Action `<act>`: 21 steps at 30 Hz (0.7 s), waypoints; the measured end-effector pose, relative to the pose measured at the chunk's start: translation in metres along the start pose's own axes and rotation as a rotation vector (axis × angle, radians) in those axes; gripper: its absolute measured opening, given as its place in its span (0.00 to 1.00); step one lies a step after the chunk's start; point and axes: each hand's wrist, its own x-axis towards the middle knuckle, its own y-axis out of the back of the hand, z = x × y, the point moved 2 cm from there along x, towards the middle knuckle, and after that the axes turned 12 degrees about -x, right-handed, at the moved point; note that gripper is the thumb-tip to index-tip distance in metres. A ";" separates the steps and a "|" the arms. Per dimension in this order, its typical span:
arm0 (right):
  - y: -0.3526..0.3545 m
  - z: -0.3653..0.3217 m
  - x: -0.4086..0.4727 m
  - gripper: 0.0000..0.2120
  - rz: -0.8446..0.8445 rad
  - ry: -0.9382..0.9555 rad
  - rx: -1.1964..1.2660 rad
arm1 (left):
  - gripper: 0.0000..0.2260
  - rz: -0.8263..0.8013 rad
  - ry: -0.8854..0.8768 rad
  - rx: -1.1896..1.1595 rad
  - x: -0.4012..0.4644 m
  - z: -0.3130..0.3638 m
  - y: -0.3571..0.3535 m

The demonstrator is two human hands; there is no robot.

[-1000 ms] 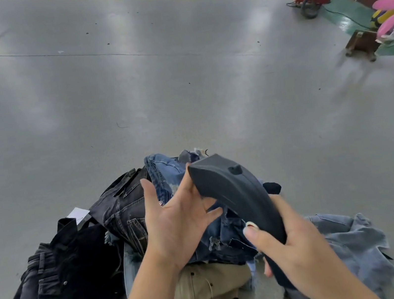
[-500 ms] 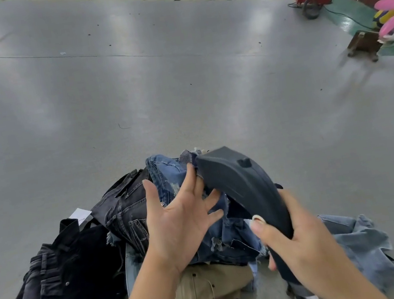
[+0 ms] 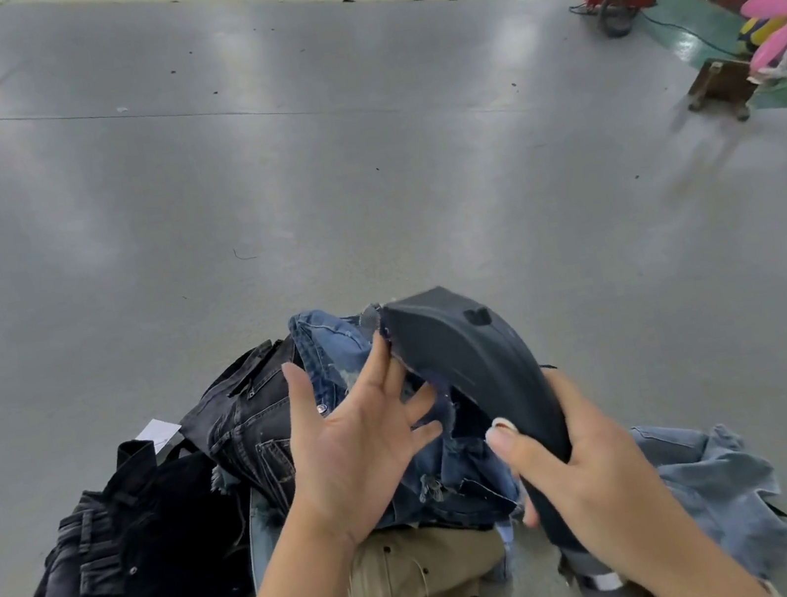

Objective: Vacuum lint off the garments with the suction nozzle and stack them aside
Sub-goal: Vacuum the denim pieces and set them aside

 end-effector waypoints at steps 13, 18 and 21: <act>0.007 0.033 0.006 0.07 0.129 -0.197 0.207 | 0.15 0.918 -0.046 1.322 0.027 0.044 0.122; -0.005 0.043 0.012 0.05 0.070 -0.219 0.178 | 0.35 1.398 0.129 1.168 -0.011 0.010 0.152; -0.012 0.045 0.015 0.03 0.041 -0.206 0.187 | 0.31 1.727 -0.094 0.503 -0.025 -0.027 0.123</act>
